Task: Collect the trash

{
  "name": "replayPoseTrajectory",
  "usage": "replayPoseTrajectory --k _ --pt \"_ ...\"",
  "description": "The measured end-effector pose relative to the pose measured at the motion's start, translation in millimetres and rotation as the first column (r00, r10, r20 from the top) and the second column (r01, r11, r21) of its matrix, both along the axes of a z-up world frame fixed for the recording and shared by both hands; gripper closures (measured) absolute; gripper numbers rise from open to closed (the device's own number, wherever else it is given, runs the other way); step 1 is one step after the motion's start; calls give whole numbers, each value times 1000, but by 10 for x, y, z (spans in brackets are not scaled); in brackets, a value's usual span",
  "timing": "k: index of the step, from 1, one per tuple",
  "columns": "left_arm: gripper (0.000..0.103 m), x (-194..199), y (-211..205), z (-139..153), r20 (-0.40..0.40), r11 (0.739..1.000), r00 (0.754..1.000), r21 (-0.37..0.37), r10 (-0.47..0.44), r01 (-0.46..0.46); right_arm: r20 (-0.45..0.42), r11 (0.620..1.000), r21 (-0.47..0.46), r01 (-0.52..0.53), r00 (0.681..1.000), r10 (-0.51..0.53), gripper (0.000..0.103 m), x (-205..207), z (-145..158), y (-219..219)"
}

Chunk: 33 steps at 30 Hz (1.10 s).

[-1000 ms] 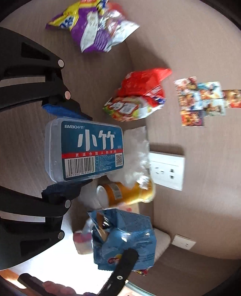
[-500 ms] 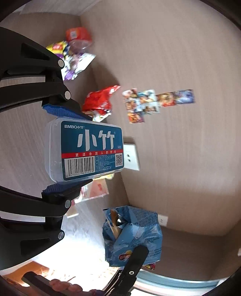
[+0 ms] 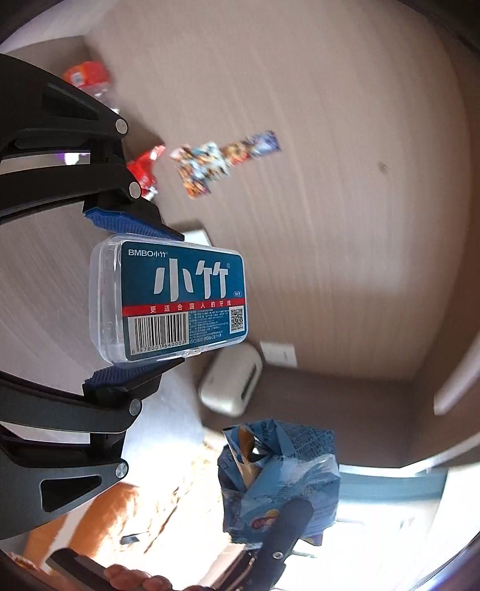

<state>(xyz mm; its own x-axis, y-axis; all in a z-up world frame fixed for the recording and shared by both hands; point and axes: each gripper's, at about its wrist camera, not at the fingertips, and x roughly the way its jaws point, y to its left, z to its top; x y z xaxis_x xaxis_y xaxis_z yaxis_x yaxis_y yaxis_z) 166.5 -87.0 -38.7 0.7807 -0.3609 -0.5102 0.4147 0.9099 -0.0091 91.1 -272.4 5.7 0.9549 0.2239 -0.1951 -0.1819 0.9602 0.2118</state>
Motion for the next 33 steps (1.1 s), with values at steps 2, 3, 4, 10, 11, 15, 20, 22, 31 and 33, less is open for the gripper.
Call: replayPoseTrajectory --k 2,3,4,10,11,15,20,22,31,33 --pt "46 -86 -20 43 5 997 997 -5 -71 71 18 997 -12 72 997 -72 64 -258 52 68" --pt "46 -122 -30 56 6 995 995 -5 -96 96 26 994 -15 109 994 -109 64 -388 66 101" --pt "46 -203 -86 80 7 990 990 -1 -140 140 29 991 -15 132 991 -132 64 -503 78 131" --pt "46 -452 -359 42 9 947 947 5 -321 321 26 948 -16 317 948 -317 64 -1084 79 172" --pt "46 -500 -414 34 6 937 937 2 -348 348 23 939 -20 343 939 -343 64 -1171 80 165" --pt "46 -683 -690 -21 -12 892 892 -8 -453 453 16 892 -27 452 892 -452 64 -1574 88 81" --pt "46 -911 -1085 -105 -25 832 832 -10 -555 555 7 837 -32 547 837 -547 64 -1956 56 -77" --pt "46 -1025 -1298 -138 -34 807 806 -12 -591 591 1 813 -41 581 813 -582 64 -2106 32 -167" --pt "46 -1541 -2134 -354 -72 748 746 -11 -662 663 -52 775 -23 632 773 -632 64 -2722 -133 -756" --pt "46 -1645 -2265 -403 -79 742 740 0 -668 670 -69 773 -13 635 770 -634 64 -2818 -205 -908"
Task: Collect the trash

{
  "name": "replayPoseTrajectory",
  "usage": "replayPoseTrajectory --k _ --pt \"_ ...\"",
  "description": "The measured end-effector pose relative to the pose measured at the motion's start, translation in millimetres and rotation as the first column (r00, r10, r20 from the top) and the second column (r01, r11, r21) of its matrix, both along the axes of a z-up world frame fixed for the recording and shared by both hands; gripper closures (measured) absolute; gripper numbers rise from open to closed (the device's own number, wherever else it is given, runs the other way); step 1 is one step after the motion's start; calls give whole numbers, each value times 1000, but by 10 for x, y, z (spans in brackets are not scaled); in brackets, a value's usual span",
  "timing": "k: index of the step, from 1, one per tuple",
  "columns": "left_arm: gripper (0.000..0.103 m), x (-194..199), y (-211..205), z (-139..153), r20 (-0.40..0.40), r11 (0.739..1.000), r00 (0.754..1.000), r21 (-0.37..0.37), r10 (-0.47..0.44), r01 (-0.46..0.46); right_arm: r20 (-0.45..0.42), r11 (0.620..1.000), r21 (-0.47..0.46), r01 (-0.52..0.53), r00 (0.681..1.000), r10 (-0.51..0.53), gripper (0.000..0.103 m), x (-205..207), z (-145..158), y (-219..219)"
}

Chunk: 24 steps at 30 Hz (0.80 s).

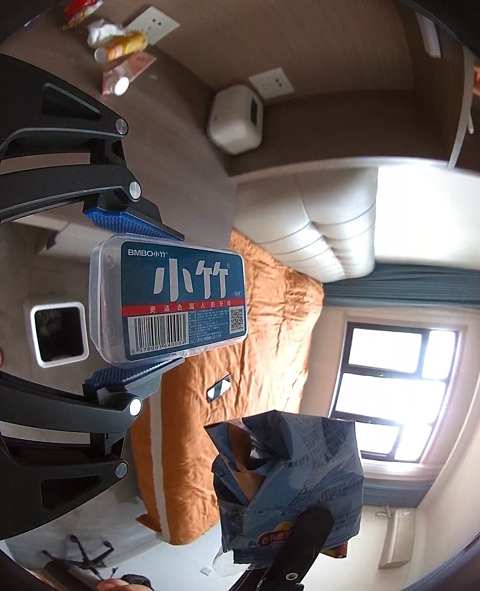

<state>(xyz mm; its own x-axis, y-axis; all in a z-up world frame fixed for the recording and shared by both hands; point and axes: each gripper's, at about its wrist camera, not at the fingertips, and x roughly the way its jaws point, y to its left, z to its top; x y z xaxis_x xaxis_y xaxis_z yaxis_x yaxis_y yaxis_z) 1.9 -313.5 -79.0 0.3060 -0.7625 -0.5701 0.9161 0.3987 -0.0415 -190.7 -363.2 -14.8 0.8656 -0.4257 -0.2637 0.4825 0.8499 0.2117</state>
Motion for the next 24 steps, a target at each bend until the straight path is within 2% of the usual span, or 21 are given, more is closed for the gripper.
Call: replayPoseTrajectory --k 6,10,12,15,18,21,24 --pt "46 -262 -480 -359 -21 997 1000 70 -22 24 -47 998 65 24 999 -21 64 -157 -347 -438" --pt "46 -334 -772 -881 -39 988 999 151 -33 38 -85 991 128 40 996 -29 64 -206 -704 -748" --pt "46 -352 -865 -1130 -61 985 997 166 -47 56 -115 989 139 56 993 -40 64 -191 -917 -862" --pt "46 -394 -1050 -1655 -68 975 996 209 -65 78 -155 984 166 66 987 -40 64 -158 -1343 -1028" --pt "46 -369 -1232 -2324 -123 958 990 270 -69 100 -197 968 240 67 980 -19 64 -89 -1944 -1232" --pt "46 -367 -1336 -2870 -154 942 985 311 -79 125 -260 961 261 95 965 -24 64 -23 -2484 -1392" --pt "46 -405 -1466 -3545 -190 924 977 348 -96 158 -299 948 296 116 954 -23 64 -28 -2980 -1540"
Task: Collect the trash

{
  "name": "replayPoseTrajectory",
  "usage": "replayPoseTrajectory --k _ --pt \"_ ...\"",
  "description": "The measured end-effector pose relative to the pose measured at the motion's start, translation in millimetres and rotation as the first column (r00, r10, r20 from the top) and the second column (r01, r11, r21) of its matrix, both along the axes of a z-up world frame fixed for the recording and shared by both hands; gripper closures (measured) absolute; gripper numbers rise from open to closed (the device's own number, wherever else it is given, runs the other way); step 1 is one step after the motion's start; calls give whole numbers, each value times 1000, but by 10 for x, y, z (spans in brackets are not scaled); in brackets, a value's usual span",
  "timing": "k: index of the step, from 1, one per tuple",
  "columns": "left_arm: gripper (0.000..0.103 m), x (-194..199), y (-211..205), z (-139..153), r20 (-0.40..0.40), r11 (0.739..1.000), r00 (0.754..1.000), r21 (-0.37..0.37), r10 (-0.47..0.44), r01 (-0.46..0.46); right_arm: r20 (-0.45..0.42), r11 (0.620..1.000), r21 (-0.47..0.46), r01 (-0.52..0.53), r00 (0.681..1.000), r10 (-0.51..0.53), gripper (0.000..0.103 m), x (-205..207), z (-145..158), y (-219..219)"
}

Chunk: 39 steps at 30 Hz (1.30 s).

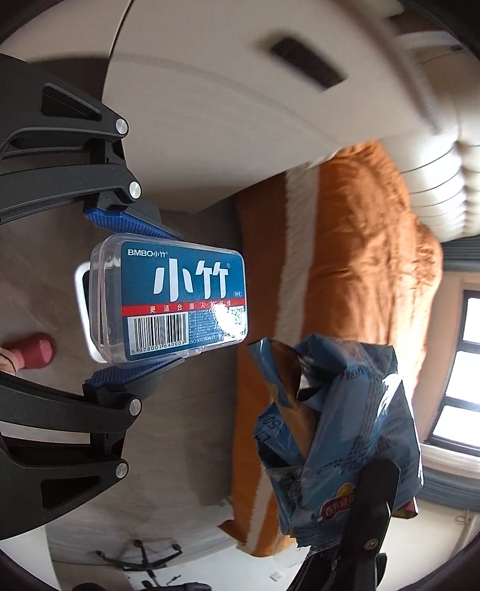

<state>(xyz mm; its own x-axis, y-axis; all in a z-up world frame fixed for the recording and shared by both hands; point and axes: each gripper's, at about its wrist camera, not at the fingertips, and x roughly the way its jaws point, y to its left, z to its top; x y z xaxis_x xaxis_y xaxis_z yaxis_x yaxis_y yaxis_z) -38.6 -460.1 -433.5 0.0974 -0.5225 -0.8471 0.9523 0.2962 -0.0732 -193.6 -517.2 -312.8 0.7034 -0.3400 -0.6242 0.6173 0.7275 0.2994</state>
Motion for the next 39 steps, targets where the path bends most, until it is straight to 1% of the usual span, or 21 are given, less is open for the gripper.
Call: replayPoseTrajectory --k 3,5,6,7,9,11,12,13,14,15,17,19,21,26,29,33,35,36,39 --pt "46 -57 -90 -515 -24 999 1000 35 -13 14 -51 998 61 20 999 -17 64 -4 -639 -156" --pt "46 -78 -165 -899 -37 998 999 64 -19 22 -69 995 95 27 997 -20 64 -4 -953 -218" --pt "46 -80 -194 -1041 -40 997 999 70 -21 24 -77 993 113 24 997 -15 64 5 -1164 -245" --pt "46 -88 -208 -1229 -48 996 999 81 -23 27 -87 993 120 23 996 -12 64 19 -1297 -255" --pt "46 -96 -258 -1493 -53 995 998 99 -25 31 -96 989 146 16 995 -2 64 49 -1608 -282" --pt "45 -102 -269 -1777 -71 992 997 116 -34 42 -113 988 155 12 994 6 62 79 -1852 -313" --pt "43 -111 -272 -1866 -86 990 995 126 -44 55 -124 987 163 1 992 20 54 106 -1966 -320" --pt "28 -116 -287 -2001 -88 987 995 148 -53 65 -147 983 181 -22 988 49 47 163 -2124 -322" --pt "6 -109 -292 -2094 -76 985 996 161 -52 63 -171 983 182 -21 984 52 16 189 -2230 -325" --pt "4 -90 -273 -2189 -79 986 996 154 -48 60 -193 984 177 -12 980 47 5 202 -2319 -311" --pt "4 -37 -255 -2309 -97 987 995 155 -30 45 -227 987 162 5 973 32 4 203 -2510 -290" --pt "4 13 -243 -2327 -82 987 996 158 -23 36 -270 989 151 4 962 37 4 223 -2638 -271" --pt "4 37 -205 -2346 -65 988 998 150 -9 19 -279 989 148 5 960 37 4 217 -2686 -253" --pt "4 75 -151 -2201 -74 991 997 133 12 -2 -288 992 127 -1 957 38 4 281 -2602 -247" --pt "4 61 -90 -2038 -70 993 997 122 13 -4 -289 994 111 -4 957 37 4 305 -2472 -241" --pt "4 73 -60 -1770 -72 995 997 101 11 -3 -279 997 71 -9 960 29 4 323 -2138 -184" --pt "4 80 -49 -1568 -67 996 998 84 7 -2 -268 998 56 -7 963 22 4 330 -1960 -140" --pt "4 80 -48 -1455 -65 997 998 75 4 1 -266 999 53 -8 964 21 4 352 -1919 -152" --pt "4 83 -19 -1126 -53 999 999 41 2 0 -258 1000 26 -9 966 15 4 362 -1586 -43"
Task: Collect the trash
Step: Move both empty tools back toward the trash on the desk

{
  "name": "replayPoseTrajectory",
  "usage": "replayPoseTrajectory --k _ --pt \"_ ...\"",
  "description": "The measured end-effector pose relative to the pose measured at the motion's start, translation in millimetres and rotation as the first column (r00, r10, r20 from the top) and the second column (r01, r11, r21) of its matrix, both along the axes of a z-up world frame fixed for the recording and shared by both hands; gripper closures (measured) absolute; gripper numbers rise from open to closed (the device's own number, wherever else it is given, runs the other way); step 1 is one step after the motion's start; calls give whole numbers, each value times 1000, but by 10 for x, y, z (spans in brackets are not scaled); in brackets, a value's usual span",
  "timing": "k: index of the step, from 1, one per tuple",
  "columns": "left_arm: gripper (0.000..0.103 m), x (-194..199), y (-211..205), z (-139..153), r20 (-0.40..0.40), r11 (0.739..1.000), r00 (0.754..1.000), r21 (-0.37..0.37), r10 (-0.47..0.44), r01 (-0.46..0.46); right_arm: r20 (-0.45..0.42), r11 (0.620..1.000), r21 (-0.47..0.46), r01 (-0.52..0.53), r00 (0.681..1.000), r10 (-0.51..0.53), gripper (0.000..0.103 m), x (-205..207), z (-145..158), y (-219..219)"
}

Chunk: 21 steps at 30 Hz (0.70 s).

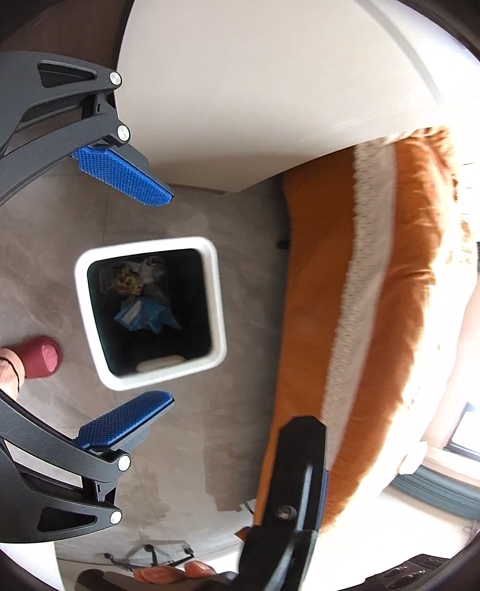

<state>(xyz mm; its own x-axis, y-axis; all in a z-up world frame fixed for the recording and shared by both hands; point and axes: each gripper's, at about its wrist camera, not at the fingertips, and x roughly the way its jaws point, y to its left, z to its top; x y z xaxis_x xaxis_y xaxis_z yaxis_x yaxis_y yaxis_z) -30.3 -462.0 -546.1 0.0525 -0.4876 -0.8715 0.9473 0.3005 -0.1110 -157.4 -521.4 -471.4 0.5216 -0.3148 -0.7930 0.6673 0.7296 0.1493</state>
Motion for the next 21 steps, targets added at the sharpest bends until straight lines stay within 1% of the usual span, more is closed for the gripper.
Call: replayPoseTrajectory --k 3,6,8,9,10,14,16,21 --pt "4 18 37 445 18 999 1000 -44 5 -5 19 1000 -22 -9 1000 9 4 -2 405 114" --pt "4 50 124 930 56 996 998 -85 21 -16 41 999 -51 -11 999 13 4 15 892 241" --pt "4 69 201 1258 73 993 997 -112 33 -25 55 997 -81 -11 998 16 4 18 1148 320" --pt "4 76 243 1398 80 992 996 -125 40 -29 64 995 -102 -14 998 21 4 22 1334 380" --pt "4 91 308 1601 86 989 995 -146 52 -39 71 993 -114 -16 997 24 4 25 1446 419" --pt "4 112 496 2087 97 980 992 -188 85 -65 121 984 -175 -28 991 49 4 38 1983 615" --pt "4 126 605 2321 89 973 990 -213 107 -86 150 978 -206 -32 987 64 4 43 2254 722" --pt "4 132 889 2873 90 951 982 -278 167 -136 201 964 -261 -46 974 101 4 95 2750 954"
